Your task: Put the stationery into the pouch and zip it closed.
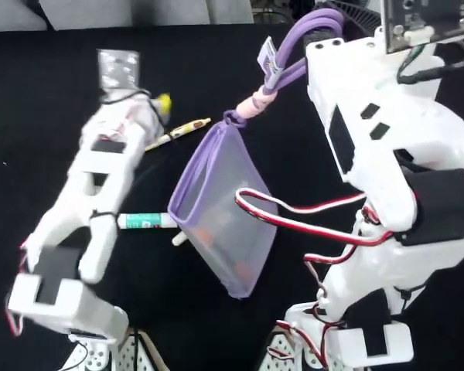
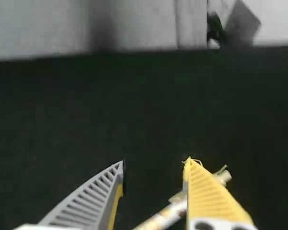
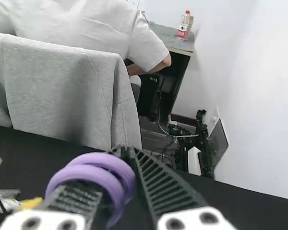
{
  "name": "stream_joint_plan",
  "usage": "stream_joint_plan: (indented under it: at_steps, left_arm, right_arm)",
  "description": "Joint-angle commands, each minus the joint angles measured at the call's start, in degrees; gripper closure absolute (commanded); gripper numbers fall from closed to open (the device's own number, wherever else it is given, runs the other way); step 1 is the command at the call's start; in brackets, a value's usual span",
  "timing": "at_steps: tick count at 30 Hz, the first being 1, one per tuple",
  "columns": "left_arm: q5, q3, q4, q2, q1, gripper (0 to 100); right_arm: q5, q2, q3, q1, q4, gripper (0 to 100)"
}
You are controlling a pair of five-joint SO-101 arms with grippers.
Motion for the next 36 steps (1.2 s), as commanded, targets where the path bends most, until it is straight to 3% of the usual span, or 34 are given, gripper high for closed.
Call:
stream_joint_plan:
  at_steps: [1, 8, 17, 22, 36]
  left_arm:
    - [-0.79, -6.81, -0.7, 4.66, 5.14, 79]
    - [-9.23, -25.1, 17.58, 13.54, 8.66, 79]
    - [-18.2, -44.26, 35.52, 25.49, 7.6, 79]
    - [-21.71, -44.79, 37.54, 28.31, 7.52, 79]
    - [-21.8, -44.7, 37.19, 30.42, 6.73, 79]
  right_arm:
    - [-0.09, -2.24, -2.15, 1.14, 0.18, 98.8]
    - [-0.09, -2.07, -1.89, 1.14, 0.0, 98.8]
    - [-0.09, -2.15, -1.8, 1.14, 0.0, 98.8]
    - [-0.09, -1.98, -1.8, 1.14, 0.0, 98.8]
    - [-0.18, -1.89, -1.71, 1.14, 0.26, 98.8]
